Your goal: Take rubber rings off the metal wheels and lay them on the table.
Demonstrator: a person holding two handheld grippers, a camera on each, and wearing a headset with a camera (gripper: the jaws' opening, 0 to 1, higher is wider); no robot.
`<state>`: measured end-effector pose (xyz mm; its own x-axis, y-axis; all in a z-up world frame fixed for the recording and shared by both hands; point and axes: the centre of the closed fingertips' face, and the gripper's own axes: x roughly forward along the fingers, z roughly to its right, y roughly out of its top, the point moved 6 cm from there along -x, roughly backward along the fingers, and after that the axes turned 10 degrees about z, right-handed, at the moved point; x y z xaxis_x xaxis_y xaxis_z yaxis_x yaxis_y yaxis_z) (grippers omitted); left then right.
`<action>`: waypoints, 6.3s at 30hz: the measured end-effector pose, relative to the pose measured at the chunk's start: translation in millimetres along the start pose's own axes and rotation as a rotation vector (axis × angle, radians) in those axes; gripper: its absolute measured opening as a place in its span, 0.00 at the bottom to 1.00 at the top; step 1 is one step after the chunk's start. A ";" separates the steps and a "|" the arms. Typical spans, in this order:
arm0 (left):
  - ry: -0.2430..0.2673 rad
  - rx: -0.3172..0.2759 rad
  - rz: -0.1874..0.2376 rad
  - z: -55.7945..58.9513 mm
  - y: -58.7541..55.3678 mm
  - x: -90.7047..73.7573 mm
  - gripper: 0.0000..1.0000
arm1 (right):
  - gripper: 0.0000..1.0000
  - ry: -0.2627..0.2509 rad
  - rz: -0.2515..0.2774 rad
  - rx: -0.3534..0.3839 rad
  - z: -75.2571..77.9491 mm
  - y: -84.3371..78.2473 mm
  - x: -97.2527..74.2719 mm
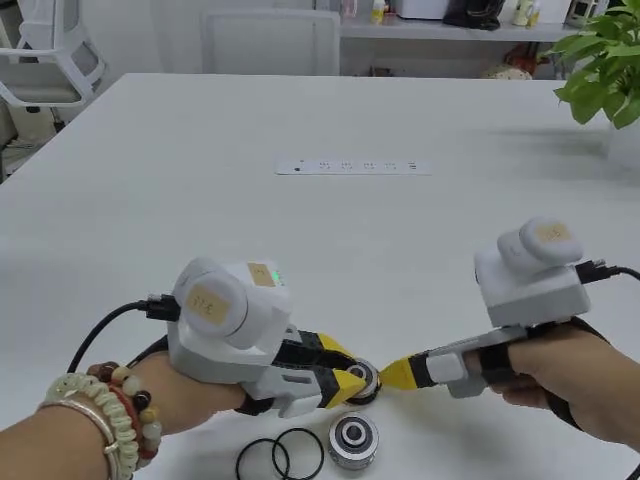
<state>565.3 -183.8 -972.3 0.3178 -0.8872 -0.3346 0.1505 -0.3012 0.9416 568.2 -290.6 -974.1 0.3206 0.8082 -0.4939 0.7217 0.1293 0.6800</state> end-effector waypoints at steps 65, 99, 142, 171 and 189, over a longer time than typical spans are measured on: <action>0.006 0.001 0.012 -1.0 -1.2 -2.3 0.14 | 0.00 0.052 0.034 0.011 -17.6 6.8 7.3; -0.063 0.040 -0.024 7.1 51.0 -34.6 0.31 | 0.00 0.025 0.094 0.001 -18.8 20.5 -1.5; 0.286 -0.124 -0.040 59.9 -8.6 -195.2 0.62 | 0.00 0.250 0.092 0.029 -81.5 16.0 34.1; 0.324 -0.202 0.032 64.3 -8.3 -186.3 0.66 | 0.00 0.200 -0.026 -0.117 -97.4 -21.7 76.1; 0.325 -0.201 0.032 64.2 -8.4 -187.0 0.66 | 0.15 0.151 -0.030 -0.199 -88.7 -20.8 76.3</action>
<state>444.5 -37.8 -915.2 0.6007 -0.7281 -0.3303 0.3063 -0.1721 0.9362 523.2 -180.7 -977.9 0.1946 0.8770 -0.4393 0.5898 0.2532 0.7668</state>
